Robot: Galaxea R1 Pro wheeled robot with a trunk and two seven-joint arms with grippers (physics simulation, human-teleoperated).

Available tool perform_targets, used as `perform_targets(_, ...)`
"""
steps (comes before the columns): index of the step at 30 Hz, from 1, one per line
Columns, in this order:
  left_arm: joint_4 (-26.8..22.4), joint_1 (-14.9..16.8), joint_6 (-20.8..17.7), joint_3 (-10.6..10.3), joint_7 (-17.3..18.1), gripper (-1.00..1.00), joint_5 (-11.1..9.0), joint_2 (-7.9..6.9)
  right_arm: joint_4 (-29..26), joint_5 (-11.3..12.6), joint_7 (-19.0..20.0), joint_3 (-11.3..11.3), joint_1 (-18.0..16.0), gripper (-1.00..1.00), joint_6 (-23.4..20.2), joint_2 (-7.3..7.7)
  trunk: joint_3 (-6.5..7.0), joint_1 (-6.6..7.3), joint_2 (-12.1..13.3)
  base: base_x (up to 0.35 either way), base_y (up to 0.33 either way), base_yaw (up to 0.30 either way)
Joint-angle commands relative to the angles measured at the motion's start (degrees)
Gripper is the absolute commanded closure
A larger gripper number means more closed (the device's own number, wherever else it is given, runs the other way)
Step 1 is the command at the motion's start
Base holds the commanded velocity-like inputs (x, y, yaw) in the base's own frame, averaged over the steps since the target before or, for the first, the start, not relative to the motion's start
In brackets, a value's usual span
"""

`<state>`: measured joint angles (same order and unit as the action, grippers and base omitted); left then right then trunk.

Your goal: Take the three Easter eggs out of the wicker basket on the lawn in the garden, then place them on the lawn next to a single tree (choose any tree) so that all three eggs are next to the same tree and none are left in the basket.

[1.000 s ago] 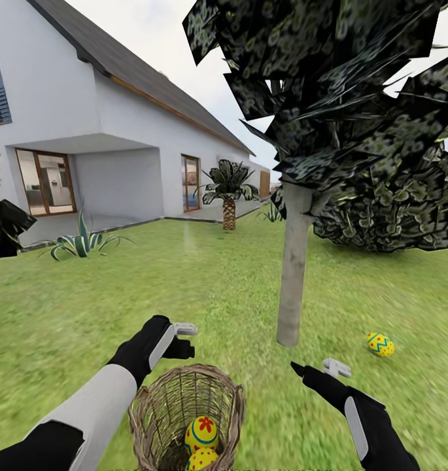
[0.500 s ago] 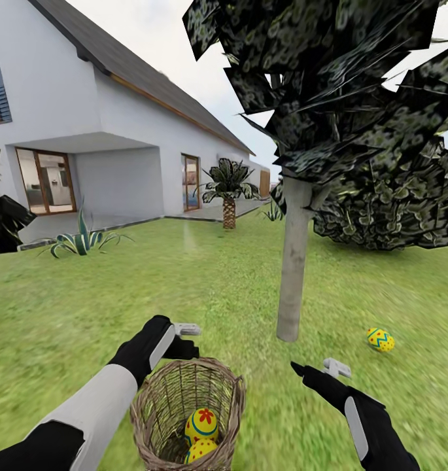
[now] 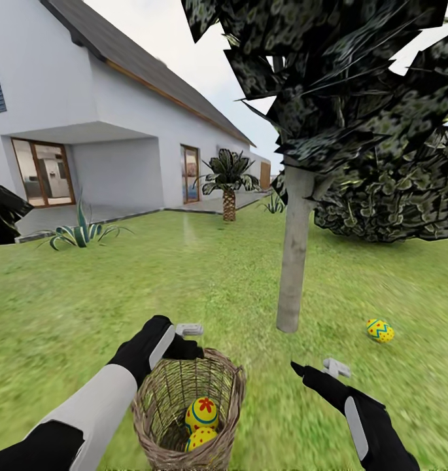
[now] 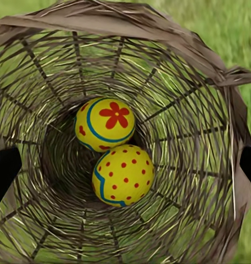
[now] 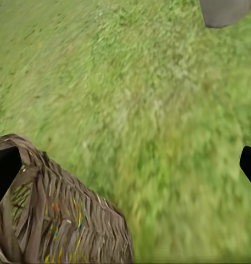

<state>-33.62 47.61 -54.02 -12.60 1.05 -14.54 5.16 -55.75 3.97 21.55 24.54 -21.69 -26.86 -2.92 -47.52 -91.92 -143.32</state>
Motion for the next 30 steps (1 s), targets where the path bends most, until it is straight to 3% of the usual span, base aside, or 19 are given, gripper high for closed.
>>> perform_targets(1,0.0,0.0,-0.2,-0.1,0.1,-1.00,0.0,-0.02,-0.1,0.4,0.2,0.2,-0.1,-1.00,-0.4,-0.06,-0.30,-0.01,-0.1,0.000,0.000,0.000)
perform_targets(9,0.0,0.0,0.0,-0.2,-0.2,-1.00,0.0,-0.07,-0.7,0.4,1.7,0.2,0.0,-1.00,-0.4,-0.03,-2.07,-0.22,-0.2,0.000,0.000,0.000)
perform_targets(14,0.0,0.0,0.3,-0.2,-0.2,-1.00,0.0,-0.14,-2.3,0.2,11.1,2.4,0.1,-1.00,-0.5,0.01,-3.18,-0.34,-0.2,0.000,0.000,0.000)
perform_targets(18,-0.1,0.0,0.6,-0.2,-0.3,-1.00,0.0,-0.14,-6.4,0.3,14.3,3.7,1.7,-1.00,-0.8,-0.02,-4.06,-0.45,-0.3,0.000,0.000,0.000)
perform_targets(24,-0.1,0.0,0.7,-0.2,-0.3,-1.00,-0.1,-0.22,-15.0,0.4,15.3,4.1,5.6,-1.00,-1.3,-0.40,-5.39,-0.60,-0.4,0.000,0.000,0.000)
perform_targets(30,0.0,0.0,0.9,-0.2,-0.3,-1.00,-0.2,-0.23,-16.6,0.4,15.4,4.3,6.4,-1.00,-1.4,-0.41,-6.72,-0.76,-0.4,0.000,0.000,0.000)
